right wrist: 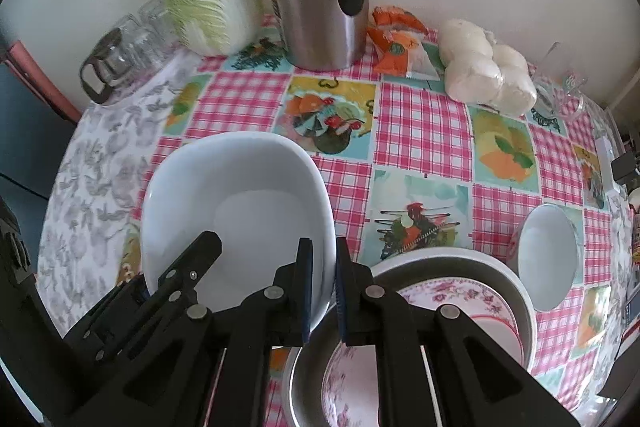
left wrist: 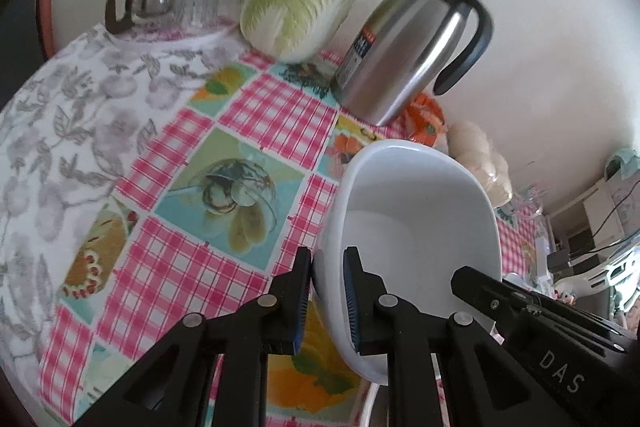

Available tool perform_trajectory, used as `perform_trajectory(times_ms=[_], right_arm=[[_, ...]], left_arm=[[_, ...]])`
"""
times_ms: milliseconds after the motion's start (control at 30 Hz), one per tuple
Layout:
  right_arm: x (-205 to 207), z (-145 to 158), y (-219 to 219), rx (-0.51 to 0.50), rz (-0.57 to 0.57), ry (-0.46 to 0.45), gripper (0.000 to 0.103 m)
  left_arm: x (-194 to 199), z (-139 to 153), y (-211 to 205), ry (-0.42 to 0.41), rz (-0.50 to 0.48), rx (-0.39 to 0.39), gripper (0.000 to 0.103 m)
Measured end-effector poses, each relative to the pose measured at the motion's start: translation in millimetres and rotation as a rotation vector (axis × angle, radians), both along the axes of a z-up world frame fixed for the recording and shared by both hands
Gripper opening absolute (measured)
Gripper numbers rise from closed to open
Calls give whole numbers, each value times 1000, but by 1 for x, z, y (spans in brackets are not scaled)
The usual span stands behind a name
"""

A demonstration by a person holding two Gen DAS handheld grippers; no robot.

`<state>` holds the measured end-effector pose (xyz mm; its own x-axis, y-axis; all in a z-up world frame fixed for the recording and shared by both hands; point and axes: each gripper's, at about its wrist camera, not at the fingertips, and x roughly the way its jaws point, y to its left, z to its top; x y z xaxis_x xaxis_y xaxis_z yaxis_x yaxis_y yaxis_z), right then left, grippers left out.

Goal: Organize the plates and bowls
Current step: 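Lift the square bowl with both tools and carry it over the stack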

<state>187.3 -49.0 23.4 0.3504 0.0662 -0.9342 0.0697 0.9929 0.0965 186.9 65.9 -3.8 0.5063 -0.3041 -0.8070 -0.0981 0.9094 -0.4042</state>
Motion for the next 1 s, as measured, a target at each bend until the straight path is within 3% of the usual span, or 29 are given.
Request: perform_trajectory(times_ms=[300,500,1000], right_arm=[[-35,33,-16,25,0,-42,11],[-58,45,-35,46,-14,-60,11],[-93,50,-79,85,-65,-64,11]], left_arm=[[-26,29,-17,-44,-29,-15,19],[-43,47,-36,-83,-63,15,18],[-67,56,-83,-97,-154,67,18]])
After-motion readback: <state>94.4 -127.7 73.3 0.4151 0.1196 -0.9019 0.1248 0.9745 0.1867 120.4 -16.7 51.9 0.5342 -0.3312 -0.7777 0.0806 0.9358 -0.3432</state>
